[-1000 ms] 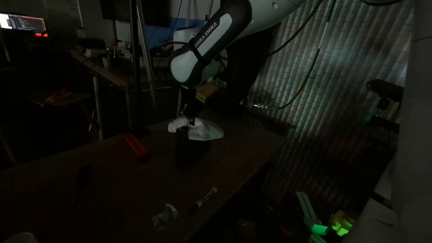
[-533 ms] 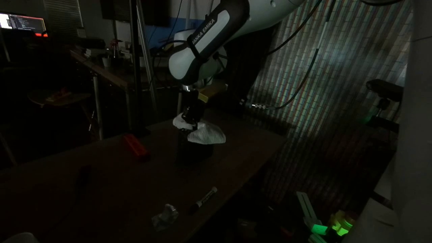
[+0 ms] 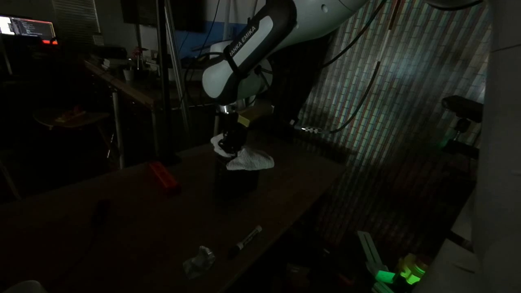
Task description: Stuff the towel into the box
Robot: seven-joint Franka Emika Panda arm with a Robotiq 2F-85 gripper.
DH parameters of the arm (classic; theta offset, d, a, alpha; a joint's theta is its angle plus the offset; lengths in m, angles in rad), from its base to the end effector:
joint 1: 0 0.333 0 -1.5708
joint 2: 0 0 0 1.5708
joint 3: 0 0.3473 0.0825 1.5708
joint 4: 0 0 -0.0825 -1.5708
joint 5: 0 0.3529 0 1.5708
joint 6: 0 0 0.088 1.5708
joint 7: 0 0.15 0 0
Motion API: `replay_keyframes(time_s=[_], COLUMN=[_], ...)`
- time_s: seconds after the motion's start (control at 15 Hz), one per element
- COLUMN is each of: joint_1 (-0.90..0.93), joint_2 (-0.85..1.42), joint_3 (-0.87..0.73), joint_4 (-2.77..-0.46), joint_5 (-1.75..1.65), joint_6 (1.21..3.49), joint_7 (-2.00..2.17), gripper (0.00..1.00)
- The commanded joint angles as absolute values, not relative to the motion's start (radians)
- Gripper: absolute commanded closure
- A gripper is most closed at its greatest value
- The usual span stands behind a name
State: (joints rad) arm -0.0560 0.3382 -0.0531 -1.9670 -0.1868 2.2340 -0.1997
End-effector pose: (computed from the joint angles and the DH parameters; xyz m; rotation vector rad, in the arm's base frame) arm 0.5835 -0.0746 0.3034 2.9735 0.3186 -0.1427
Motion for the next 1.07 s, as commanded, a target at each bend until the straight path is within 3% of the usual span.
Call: replay_keyframes(time_s=[0.0,0.47,0.93,1.0], joint_1=[-0.057,-0.075,-0.095,-0.093], joint_2=[0.386,0.502,0.481,0.457], joint_3=[-0.036,0.014,0.002,-0.003], joint_4=[-1.919,-1.853,-1.842,-1.850], joint_5=[-0.132,0.076,0.126,0.116], joint_6=[2.206,2.134,2.095,2.103], joint_7=[-0.171,-0.183,-0.184,-0.181], gripper=[0.98,0.98,0.97,0.65])
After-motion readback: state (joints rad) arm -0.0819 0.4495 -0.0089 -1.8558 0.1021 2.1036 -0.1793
